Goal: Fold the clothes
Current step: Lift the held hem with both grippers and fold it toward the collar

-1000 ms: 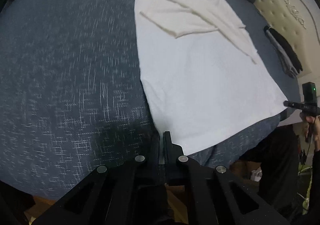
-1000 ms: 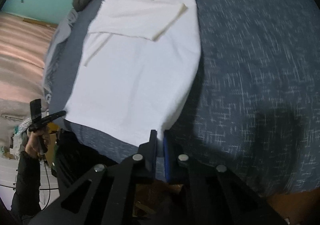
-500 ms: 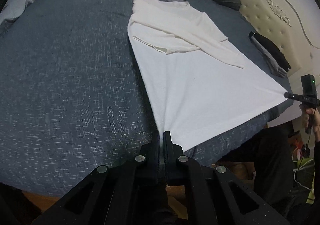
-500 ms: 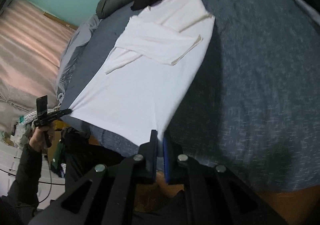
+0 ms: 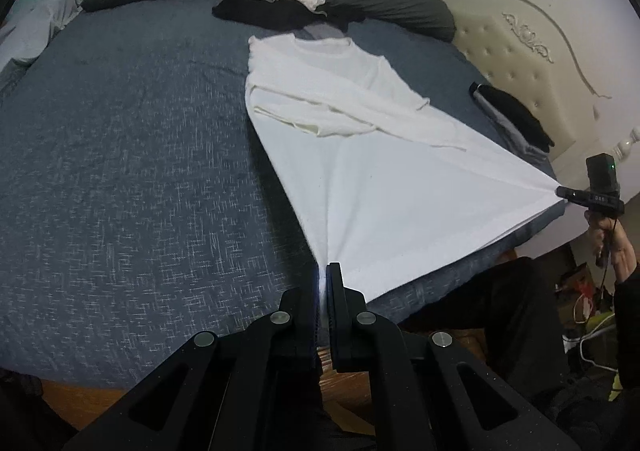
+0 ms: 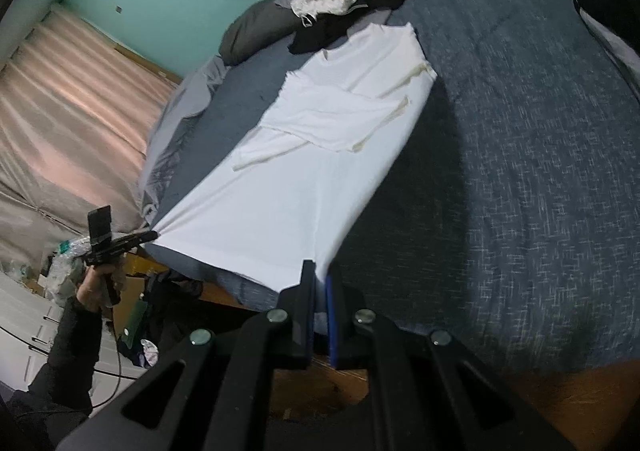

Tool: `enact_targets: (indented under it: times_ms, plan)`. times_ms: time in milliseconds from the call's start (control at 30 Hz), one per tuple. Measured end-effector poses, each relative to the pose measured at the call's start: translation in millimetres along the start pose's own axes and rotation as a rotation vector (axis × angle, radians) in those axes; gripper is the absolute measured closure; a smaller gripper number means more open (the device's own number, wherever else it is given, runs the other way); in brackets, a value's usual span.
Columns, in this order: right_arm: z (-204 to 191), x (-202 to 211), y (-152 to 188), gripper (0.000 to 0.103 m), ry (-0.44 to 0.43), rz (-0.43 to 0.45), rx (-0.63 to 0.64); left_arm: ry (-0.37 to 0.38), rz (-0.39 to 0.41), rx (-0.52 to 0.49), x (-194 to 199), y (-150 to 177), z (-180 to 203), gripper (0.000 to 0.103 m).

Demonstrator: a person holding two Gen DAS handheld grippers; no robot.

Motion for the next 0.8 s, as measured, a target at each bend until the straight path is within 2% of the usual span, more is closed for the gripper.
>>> enact_targets:
  times_ms: [467,600,800]
  plan:
    - [-38,57,10,0.099,-0.086,0.06,0.1,0.031,0.071,-0.072,58,11,42,0.099]
    - [-43,66,17,0.099,-0.094,0.061,0.127,0.038,0.08,-0.07,61,9,43,0.099]
    - [-36,52,7,0.099,-0.073,0.036,0.114,0.04,0.062,-0.052,46,-13,30,0.099]
Point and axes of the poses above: each gripper's, at about its wrist camera, not at the fingertips, and x roughly against the way its jaws point, z to its right, y to its underside, the point moved 4 cm from there along -x, roughly the way its jaws point, and after that the axes turned 15 degrees about y, right-handed, at the moved point
